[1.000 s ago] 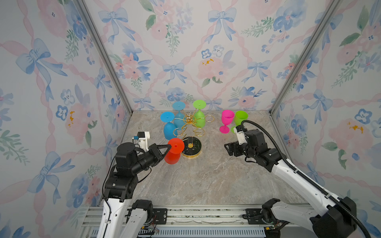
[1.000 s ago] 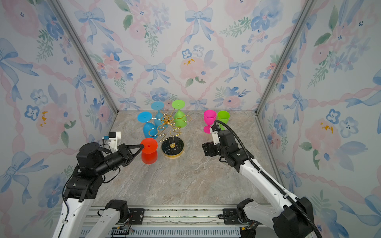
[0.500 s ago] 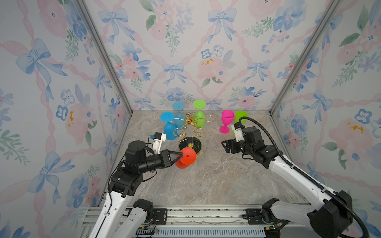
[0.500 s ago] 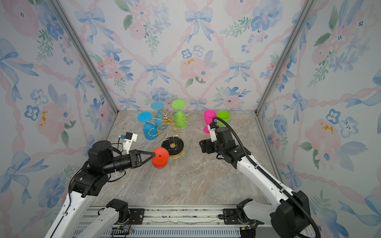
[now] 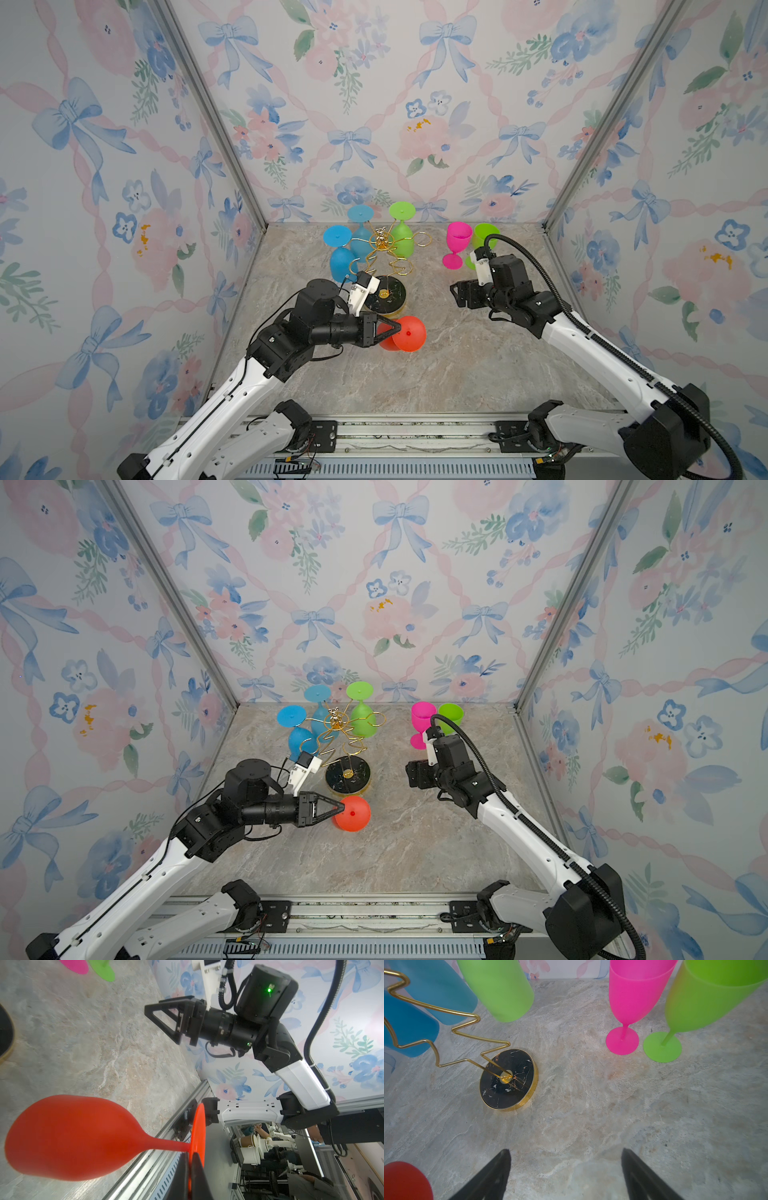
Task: Take the wine glass off the wine glass rack
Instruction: 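Swing the red glass upright with the left gripper while the right approaches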
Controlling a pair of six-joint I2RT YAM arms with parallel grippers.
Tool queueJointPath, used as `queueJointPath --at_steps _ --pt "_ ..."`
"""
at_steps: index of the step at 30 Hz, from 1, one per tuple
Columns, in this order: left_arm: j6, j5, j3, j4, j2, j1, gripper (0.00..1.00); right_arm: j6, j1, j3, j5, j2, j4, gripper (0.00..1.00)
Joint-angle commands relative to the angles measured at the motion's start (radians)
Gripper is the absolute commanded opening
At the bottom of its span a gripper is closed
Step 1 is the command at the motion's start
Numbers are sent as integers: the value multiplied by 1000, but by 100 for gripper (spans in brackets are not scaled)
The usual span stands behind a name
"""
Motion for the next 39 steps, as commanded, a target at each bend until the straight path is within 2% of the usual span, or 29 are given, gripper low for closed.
queueJointPath --at_steps 1,6,12,16,21,26,35,39 --pt "32 -110 42 105 40 -112 0 44 -38 14 -23 -18 -26 86" --pt "129 -272 104 128 127 -275 0 89 -132 -1 -91 -43 -61 86" --pt "237 -394 172 131 214 -376 0 119 -244 -16 -150 -84 -128 86" --pt "320 -438 226 132 283 -439 0 116 -274 -18 -170 -101 -155 86" --pt "436 -594 272 137 353 -538 0 112 -278 3 -231 -83 -178 86" --pt "577 -693 244 179 367 -609 0 111 -278 68 -280 -27 -243 85" --pt "835 -881 115 226 362 -695 0 122 -276 115 -358 -1 -286 85" --pt "926 -929 71 233 376 -713 0 115 -271 136 -370 7 -309 85"
